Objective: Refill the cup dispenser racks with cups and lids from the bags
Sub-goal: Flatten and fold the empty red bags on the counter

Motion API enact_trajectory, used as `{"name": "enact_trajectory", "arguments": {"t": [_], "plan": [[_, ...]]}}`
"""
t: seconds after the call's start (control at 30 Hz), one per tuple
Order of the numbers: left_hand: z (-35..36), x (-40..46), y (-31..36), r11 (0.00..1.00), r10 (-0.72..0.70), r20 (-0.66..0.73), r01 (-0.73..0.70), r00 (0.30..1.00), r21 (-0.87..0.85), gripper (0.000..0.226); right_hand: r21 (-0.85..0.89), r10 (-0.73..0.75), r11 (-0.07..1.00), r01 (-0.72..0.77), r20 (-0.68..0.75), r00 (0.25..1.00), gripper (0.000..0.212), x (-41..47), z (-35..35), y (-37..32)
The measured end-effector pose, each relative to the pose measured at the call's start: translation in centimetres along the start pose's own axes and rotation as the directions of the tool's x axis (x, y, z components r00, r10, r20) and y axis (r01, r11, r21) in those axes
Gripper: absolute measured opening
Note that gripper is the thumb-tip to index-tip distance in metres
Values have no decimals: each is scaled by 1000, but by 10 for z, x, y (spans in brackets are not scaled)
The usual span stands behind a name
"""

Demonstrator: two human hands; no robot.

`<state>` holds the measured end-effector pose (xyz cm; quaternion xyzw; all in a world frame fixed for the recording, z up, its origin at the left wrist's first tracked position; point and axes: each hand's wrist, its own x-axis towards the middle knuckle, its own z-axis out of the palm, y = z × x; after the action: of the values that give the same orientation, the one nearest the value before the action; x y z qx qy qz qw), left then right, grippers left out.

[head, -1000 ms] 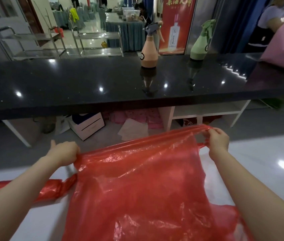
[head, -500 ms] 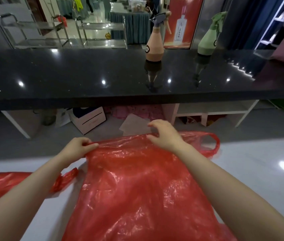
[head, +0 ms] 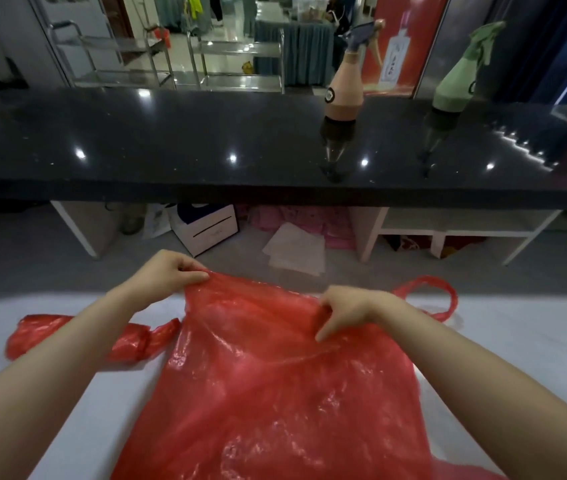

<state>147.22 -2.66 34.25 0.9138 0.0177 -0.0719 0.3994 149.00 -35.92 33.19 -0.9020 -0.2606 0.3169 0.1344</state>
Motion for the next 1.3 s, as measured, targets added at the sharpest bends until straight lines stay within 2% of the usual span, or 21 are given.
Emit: {"name": "enact_trajectory", "arguments": {"t": [0.1,0.23,0.33,0.47,0.6,0.7,0.77,0.8,0.83,0.87,0.9,0.97,1.0,1.07,1.13,1.2,1.27,1.3], "plan": [[-11,1,-3,993,-3,16,1,1000,115,14,-12,118,993,-118,57,991,35,-13,14,25],[-14,5,-10,913,22,53,-42,998,406,2,37,260,965,-259,-25,965,48,-32,13,50],[-13,8,-14,857,0,49,-26,999,515,15,36,309,951,-307,-77,948,61,-45,6,63],[-16,12,-21,758,-44,8,28,999,651,32,40,394,919,-392,-104,913,62,-59,0,76],[-12,13,-30,744,-60,-4,48,998,667,45,163,409,907,-389,-112,906,70,-62,7,84],[-8,14,-38,741,-115,-42,114,992,662,50,59,348,938,-343,-171,922,56,-60,15,90],[-3,13,-39,729,-147,-68,155,987,667,40,-7,333,939,-345,-242,911,43,-58,19,94],[3,12,-39,751,-128,-94,158,987,641,33,-21,331,937,-350,-279,902,38,-57,20,97],[10,10,-37,796,-91,-132,152,987,586,37,-26,328,935,-353,-309,893,33,-56,21,99],[21,7,-33,847,-40,-178,128,983,516,51,-15,329,935,-354,-332,884,27,-55,22,100],[32,3,-26,885,26,-214,77,977,459,60,8,332,936,-352,-357,873,19,-52,23,102],[56,-5,-7,914,156,-251,-43,955,405,59,45,337,936,-349,-401,852,11,-47,25,104],[67,-9,-1,909,200,-235,-91,951,406,54,55,342,934,-352,-414,843,10,-45,25,105],[87,-16,2,883,226,-119,-152,967,444,49,77,365,926,-369,-426,827,13,-41,26,108],[103,-23,-4,867,180,54,-185,982,463,52,48,411,899,-435,-432,803,24,-41,27,109],[115,-25,-16,840,105,204,-196,973,505,58,-63,442,842,-536,-489,752,33,-42,28,103],[125,-25,-23,790,63,243,-197,968,581,67,-98,388,838,-537,-587,711,39,-42,28,92],[130,-25,-26,763,50,242,-193,969,617,74,-79,330,874,-480,-628,705,43,-41,26,84]]}}
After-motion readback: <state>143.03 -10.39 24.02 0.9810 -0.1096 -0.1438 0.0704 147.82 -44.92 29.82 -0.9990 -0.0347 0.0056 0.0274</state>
